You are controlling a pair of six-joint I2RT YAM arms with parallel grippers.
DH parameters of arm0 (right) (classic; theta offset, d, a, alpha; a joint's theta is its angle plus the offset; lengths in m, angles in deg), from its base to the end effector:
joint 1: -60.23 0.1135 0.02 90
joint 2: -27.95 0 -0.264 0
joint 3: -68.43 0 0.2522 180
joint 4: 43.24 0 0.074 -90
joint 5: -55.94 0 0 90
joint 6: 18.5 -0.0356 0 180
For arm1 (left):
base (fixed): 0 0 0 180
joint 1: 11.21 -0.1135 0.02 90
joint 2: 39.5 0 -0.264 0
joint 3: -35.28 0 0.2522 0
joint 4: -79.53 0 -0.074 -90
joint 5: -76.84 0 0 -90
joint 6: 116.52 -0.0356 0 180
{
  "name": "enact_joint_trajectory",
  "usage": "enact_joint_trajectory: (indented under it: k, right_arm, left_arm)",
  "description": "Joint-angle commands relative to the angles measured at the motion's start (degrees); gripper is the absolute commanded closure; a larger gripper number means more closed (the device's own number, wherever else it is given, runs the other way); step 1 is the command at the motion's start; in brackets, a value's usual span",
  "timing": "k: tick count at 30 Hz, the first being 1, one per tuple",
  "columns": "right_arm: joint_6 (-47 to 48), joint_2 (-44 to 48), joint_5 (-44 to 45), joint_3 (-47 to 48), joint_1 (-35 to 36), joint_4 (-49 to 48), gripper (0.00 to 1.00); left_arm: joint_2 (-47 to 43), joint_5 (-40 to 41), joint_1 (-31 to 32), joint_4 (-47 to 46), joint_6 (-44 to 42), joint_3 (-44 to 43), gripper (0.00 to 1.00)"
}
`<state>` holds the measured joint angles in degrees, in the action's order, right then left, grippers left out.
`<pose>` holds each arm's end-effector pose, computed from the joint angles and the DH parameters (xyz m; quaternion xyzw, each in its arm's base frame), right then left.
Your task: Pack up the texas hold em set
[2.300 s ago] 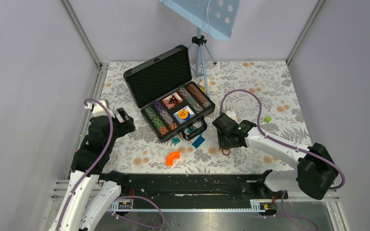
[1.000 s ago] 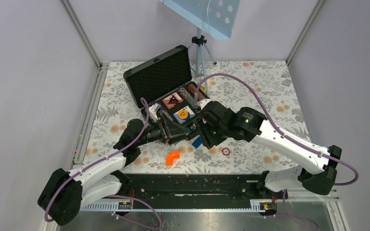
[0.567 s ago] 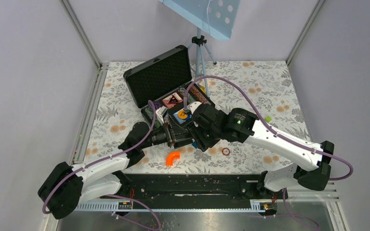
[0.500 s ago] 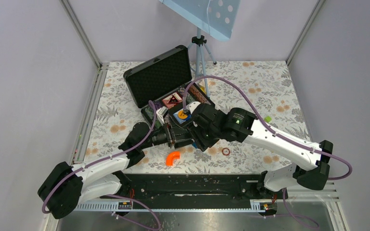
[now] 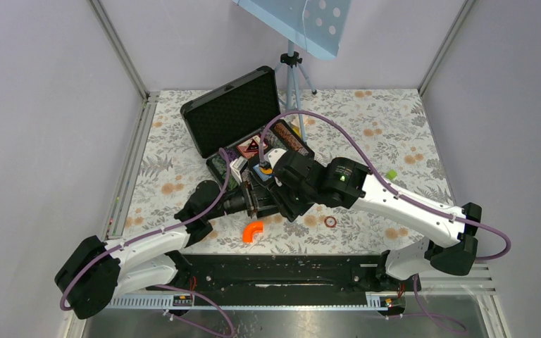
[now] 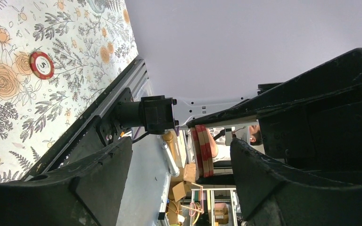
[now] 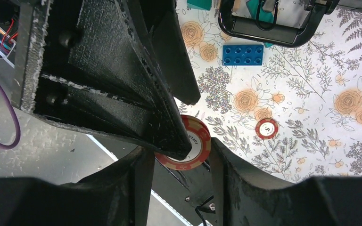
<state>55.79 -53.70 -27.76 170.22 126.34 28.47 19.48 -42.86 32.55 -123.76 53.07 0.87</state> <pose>0.1196 0.2603 0.3758 -0.3851 0.8608 0.1760 0.2823 0.1454 -0.1637 0.2325 -0.0421 0.7127 -0.6818 0.1594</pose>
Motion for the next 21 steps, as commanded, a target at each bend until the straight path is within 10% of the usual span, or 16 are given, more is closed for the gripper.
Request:
enact_joint_trajectory:
  k: [1, 21]
  right_arm:
    - [1.67, -0.12, -0.18, 2.59, 0.73, -0.64, 1.00]
    - [5.50, -1.32, 0.79, 3.73, 1.33, -1.32, 1.00]
  left_arm:
    - [-0.31, 1.23, 0.71, -4.50, 0.52, -1.99, 0.26]
    - [-1.24, 2.22, 2.99, -6.31, 1.35, -1.68, 0.46]
